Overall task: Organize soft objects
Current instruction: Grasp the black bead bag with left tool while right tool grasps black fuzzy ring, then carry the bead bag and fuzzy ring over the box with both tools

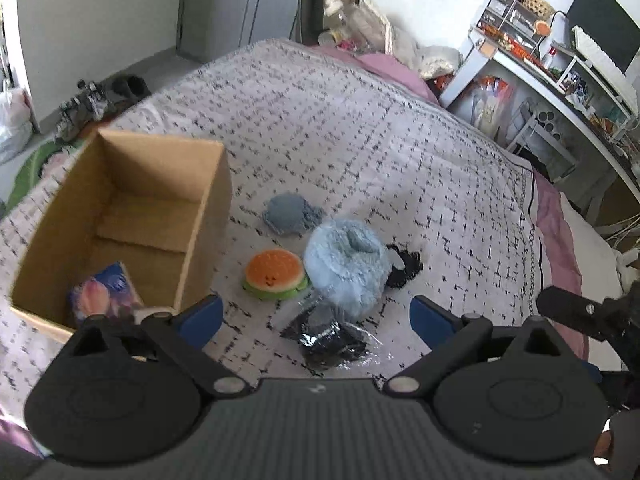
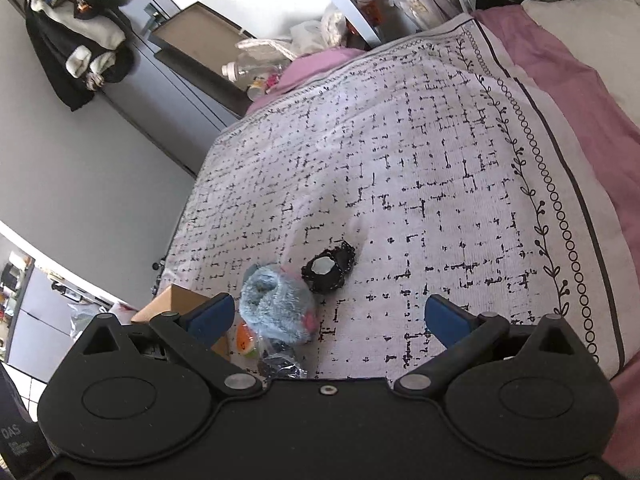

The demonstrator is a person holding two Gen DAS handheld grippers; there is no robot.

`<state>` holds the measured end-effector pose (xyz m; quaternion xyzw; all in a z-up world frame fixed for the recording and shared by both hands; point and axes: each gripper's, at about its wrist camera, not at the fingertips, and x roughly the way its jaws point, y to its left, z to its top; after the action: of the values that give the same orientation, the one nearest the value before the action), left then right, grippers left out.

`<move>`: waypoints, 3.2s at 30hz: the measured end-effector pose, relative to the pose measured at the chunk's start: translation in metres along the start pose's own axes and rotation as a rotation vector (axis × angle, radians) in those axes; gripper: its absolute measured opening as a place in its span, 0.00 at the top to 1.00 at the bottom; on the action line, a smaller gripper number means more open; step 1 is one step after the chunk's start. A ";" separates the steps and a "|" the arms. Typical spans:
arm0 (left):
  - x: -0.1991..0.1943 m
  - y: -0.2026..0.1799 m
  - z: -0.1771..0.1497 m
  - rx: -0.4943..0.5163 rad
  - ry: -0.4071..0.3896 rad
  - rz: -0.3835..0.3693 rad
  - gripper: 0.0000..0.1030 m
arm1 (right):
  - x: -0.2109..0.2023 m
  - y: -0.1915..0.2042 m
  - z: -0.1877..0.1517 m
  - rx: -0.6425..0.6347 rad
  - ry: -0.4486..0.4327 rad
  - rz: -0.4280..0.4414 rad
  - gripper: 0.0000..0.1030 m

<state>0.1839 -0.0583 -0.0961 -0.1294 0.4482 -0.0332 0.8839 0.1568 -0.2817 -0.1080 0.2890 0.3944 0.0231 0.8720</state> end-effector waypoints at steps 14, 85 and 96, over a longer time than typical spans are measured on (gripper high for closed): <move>0.075 -0.009 -0.010 -0.085 0.145 0.006 0.14 | 0.064 0.009 0.037 -0.096 0.123 -0.057 0.08; 0.009 0.025 -0.003 -0.252 0.092 0.001 0.58 | 0.047 0.078 0.023 -0.429 0.075 0.028 0.75; -0.028 0.047 0.021 -0.240 0.038 -0.010 0.58 | 0.026 0.114 0.004 -0.459 0.081 0.040 0.75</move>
<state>0.1818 -0.0037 -0.0746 -0.2358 0.4649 0.0136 0.8533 0.1989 -0.1821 -0.0635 0.0895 0.4078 0.1411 0.8977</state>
